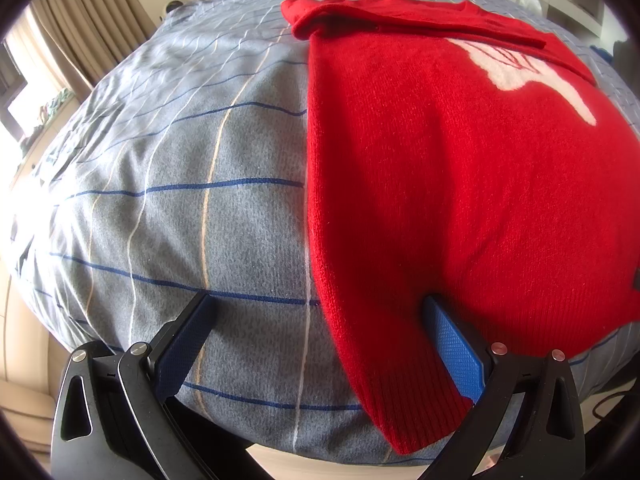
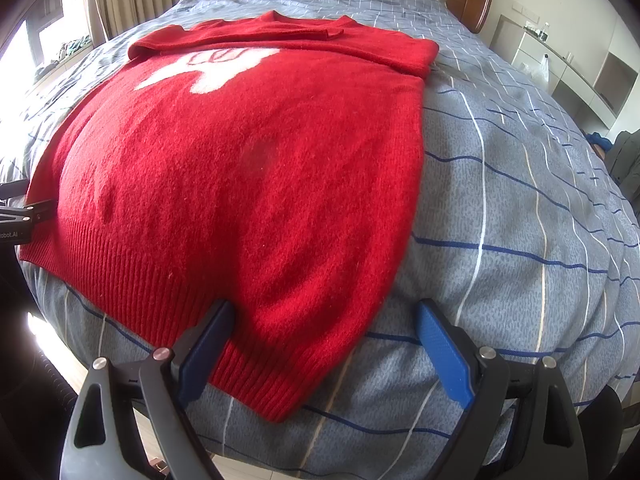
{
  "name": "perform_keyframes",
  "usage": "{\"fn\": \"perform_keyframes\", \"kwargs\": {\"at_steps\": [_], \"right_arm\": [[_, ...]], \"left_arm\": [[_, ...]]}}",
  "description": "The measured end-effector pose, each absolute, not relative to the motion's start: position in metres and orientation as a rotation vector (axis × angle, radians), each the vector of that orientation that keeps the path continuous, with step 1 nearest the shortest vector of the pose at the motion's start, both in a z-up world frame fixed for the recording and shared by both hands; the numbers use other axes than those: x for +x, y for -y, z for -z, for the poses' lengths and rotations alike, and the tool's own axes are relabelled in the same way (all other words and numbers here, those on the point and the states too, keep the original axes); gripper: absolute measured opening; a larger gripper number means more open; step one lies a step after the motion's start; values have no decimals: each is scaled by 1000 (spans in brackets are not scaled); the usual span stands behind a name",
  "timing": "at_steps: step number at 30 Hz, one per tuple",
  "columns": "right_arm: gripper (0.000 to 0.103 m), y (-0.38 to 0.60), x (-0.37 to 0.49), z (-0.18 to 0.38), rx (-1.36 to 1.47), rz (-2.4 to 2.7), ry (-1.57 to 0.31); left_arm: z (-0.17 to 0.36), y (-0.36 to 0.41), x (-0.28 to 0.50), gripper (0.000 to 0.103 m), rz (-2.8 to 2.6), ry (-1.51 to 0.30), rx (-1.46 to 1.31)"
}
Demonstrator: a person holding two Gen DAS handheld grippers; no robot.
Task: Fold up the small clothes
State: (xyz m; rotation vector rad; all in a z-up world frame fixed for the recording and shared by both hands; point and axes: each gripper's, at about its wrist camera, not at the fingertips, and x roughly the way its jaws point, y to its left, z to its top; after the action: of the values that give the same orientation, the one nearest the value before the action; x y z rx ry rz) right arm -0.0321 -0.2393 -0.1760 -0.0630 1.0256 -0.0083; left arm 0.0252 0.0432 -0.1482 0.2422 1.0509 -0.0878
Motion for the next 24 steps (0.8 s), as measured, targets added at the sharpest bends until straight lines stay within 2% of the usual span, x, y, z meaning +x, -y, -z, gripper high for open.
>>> {"fn": "perform_keyframes", "kwargs": {"at_steps": [24], "right_arm": [[91,233,-41,179,-109,30,-1050]], "left_arm": [[150,-47,26,103,89,-1056,237]]}}
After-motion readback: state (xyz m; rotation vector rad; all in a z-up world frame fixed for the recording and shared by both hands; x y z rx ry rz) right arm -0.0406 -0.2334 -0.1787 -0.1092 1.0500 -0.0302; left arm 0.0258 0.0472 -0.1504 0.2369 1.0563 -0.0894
